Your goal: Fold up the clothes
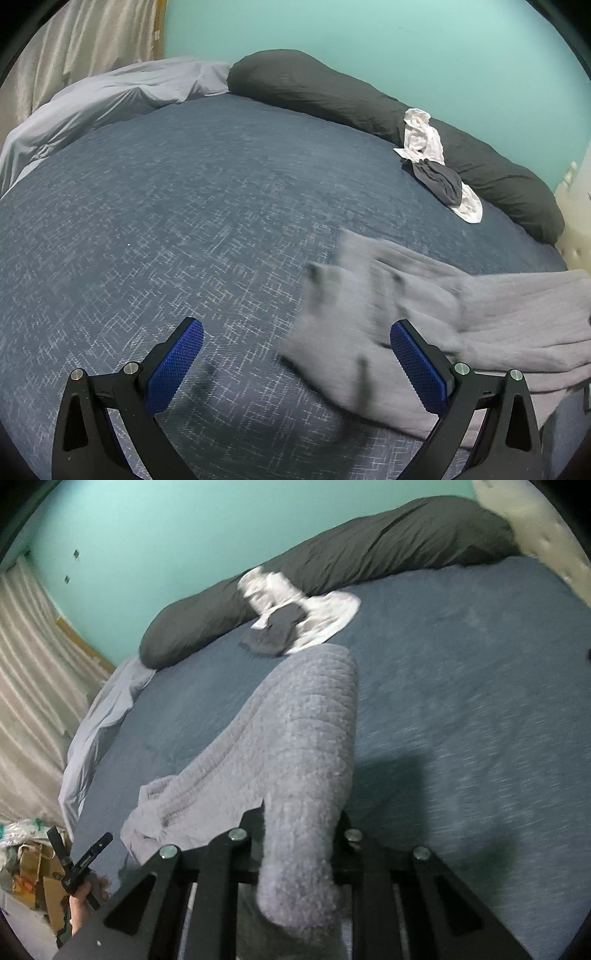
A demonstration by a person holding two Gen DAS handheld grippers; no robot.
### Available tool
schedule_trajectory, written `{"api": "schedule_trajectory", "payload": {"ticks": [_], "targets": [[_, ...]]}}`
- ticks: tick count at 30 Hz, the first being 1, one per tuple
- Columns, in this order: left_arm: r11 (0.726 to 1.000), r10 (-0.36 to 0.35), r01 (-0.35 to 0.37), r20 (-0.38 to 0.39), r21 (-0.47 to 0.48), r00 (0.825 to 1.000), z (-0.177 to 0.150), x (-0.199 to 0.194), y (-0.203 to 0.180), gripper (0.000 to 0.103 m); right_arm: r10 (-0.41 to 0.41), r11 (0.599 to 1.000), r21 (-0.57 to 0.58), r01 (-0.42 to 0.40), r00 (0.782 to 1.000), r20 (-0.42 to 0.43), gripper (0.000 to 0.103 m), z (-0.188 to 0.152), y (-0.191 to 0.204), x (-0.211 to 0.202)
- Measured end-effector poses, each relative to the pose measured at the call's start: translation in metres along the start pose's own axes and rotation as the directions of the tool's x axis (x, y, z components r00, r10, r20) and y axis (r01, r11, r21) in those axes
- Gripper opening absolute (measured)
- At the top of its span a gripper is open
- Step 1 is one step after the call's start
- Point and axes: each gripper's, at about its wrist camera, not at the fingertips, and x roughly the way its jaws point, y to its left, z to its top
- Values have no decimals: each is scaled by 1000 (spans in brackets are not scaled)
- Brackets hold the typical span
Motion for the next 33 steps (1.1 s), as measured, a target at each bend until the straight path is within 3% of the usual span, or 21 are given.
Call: {"api": "schedule_trajectory", "payload": {"ticks": [6,12,17,19,21,24,27,33], "targets": [[1000,-5,5,-10,27,1000,-3,5,-16,103,-122,991,61,121,992,12,18,4,-77,-38],[998,-10,11,-22,58,1000,-7,11,-34,103,-157,982,100,159,987,-32,18,-16,-135,-19],[997,-11,13,-29,74,1000,-8,17,-46,103,-205,970,117,212,976,-70,27,-25,-154,-1],[997,-11,13,-30,74,999,-7,18,-48,103,-227,965,119,234,971,-69,36,-27,-159,-1],[997,-12,14,-31,76,999,-7,20,-50,103,-284,953,103,286,958,-39,47,-26,-160,-8],[997,-14,17,-32,81,999,-7,21,-53,103,-328,937,133,322,944,23,47,-19,-169,-28],[996,-17,19,-29,84,999,-7,19,-54,103,-323,944,90,318,945,41,47,-18,-160,-41],[996,-16,19,-23,90,1000,-9,15,-53,103,-195,974,-117,195,981,12,47,-29,-78,-18]]}}
